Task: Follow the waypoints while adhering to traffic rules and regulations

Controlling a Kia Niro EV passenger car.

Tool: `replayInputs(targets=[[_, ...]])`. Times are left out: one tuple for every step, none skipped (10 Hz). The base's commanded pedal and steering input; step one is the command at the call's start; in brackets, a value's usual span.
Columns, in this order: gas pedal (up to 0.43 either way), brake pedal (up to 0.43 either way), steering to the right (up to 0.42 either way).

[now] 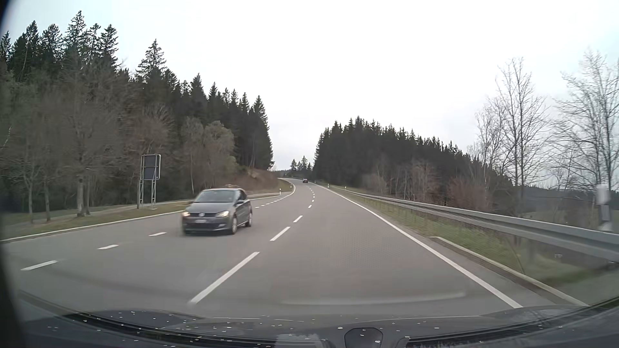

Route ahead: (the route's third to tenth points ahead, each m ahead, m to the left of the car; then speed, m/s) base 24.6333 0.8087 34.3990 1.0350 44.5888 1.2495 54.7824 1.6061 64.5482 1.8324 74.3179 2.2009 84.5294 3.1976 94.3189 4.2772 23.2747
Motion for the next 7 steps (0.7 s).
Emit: replayInputs(targets=[[0.248,0.000,-0.005],[0.248,0.000,-0.004],[0.248,0.000,-0.004],[0.248,0.000,-0.004],[0.248,0.000,-0.004],[0.248,0.000,-0.004],[0.248,0.000,-0.004]])
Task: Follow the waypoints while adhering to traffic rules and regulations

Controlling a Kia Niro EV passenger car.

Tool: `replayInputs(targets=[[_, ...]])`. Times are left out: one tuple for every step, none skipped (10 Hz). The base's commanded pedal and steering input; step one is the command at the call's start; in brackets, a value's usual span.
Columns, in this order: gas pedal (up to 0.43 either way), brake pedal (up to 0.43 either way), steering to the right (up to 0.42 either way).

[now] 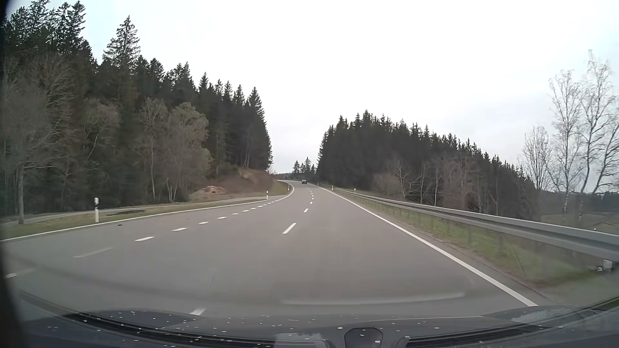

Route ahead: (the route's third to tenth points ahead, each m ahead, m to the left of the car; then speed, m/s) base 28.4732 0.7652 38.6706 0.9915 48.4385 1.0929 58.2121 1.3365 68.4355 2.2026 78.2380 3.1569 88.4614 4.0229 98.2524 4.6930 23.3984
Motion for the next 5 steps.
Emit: replayInputs(targets=[[0.248,0.000,-0.004],[0.248,0.000,-0.003],[0.260,0.000,-0.004],[0.268,0.000,-0.003],[0.311,0.000,-0.004]])
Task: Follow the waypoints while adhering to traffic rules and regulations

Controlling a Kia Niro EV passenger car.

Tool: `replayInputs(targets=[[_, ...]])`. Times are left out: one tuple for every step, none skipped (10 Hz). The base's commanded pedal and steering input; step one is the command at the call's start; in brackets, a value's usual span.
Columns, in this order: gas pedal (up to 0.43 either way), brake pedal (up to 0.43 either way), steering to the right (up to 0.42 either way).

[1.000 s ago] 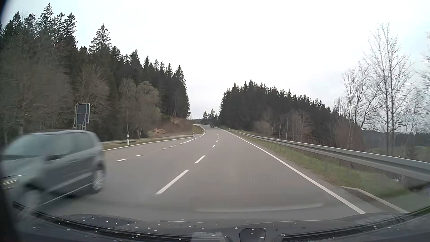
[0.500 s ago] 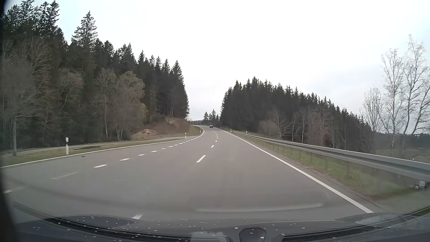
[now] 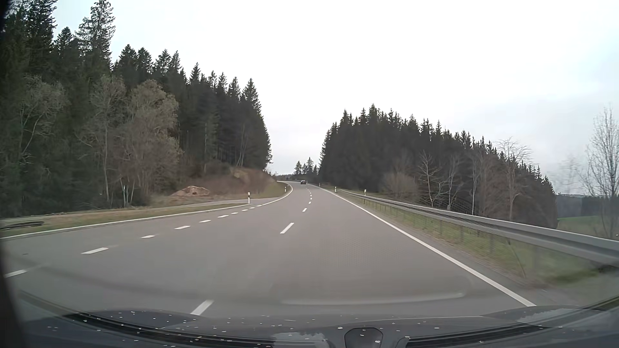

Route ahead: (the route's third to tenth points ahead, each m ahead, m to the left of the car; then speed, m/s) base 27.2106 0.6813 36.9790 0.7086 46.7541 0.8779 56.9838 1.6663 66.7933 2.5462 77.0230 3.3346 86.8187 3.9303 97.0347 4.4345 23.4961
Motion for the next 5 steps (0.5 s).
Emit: replayInputs(targets=[[0.311,0.000,-0.004],[0.319,0.000,-0.004],[0.319,0.000,-0.004],[0.339,0.000,-0.004],[0.339,0.000,-0.004]])
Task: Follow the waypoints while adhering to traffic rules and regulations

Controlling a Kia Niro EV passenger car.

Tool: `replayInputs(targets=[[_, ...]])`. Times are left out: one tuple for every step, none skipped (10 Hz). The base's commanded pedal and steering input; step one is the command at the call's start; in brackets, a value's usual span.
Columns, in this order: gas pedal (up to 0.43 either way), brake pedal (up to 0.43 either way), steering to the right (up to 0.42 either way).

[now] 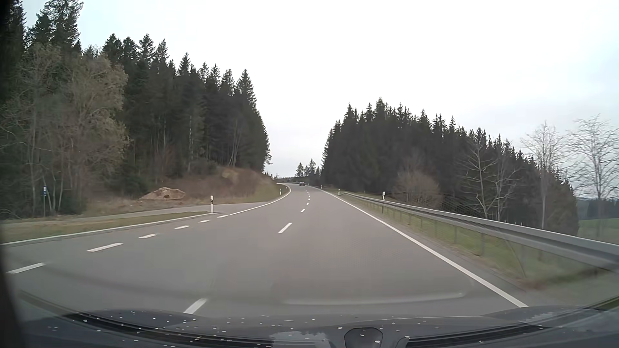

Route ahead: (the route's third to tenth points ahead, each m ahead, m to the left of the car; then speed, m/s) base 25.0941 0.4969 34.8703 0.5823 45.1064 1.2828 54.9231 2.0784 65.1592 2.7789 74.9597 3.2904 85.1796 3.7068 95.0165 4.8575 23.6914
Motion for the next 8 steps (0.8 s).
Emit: replayInputs(targets=[[0.339,0.000,-0.004],[0.339,0.000,-0.005],[0.339,0.000,-0.005],[0.339,0.000,-0.005],[0.339,0.000,-0.006],[0.339,0.000,-0.007],[0.339,0.000,-0.008],[0.331,0.000,-0.008]])
